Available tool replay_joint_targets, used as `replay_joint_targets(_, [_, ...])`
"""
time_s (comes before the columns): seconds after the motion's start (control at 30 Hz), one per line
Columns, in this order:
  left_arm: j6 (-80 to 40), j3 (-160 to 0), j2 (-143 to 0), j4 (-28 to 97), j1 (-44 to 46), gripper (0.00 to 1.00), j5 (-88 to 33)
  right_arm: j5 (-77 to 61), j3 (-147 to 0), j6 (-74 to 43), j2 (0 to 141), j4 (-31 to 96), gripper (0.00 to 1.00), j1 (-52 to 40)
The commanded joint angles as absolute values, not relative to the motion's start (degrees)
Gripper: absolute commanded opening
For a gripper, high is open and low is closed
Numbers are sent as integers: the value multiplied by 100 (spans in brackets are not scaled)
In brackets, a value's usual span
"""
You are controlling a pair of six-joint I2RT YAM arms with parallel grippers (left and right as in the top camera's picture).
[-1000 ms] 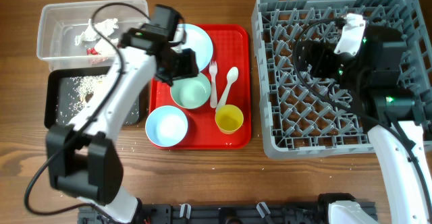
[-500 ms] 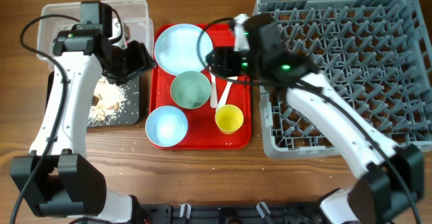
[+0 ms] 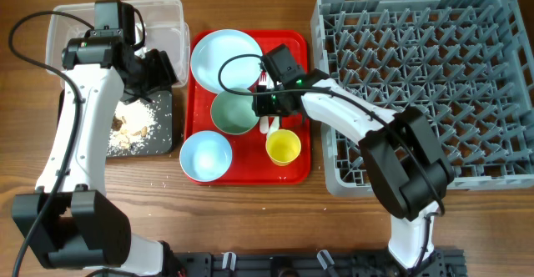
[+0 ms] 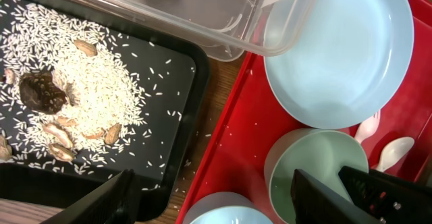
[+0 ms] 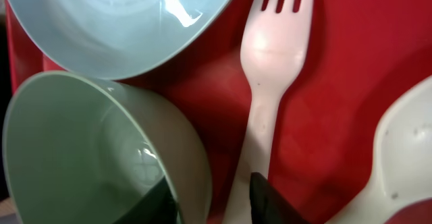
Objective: Sort waste into correct bins and load items into the dishwasher rack
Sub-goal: 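Grasp the green bowl with the right gripper and carry to rack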
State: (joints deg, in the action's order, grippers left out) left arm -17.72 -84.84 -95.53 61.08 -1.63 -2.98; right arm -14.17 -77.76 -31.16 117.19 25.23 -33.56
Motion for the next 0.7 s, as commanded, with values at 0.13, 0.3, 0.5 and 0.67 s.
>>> replay_joint_targets(0.13, [-1741,-8573,-9564,6088,-185,73,-183,-1542,-7854,-3153,11566,2469,5,-3286])
replay_joint_targets(0.3, [-1741,-8573,-9564,6088,-183,84,-185,-886,-7854,-3017,10578,2740,4,-2884])
replay_joint_targets(0.5, [-1741,-8573,-9564,6088,-183,100,-189,3824,-7854,-2255,8582,2591,4,-2309])
replay_joint_targets(0.67, [-1739,-8573,-9564,6088,-183,100,-185,5699,-7826,1028,9133,349,4,-2233])
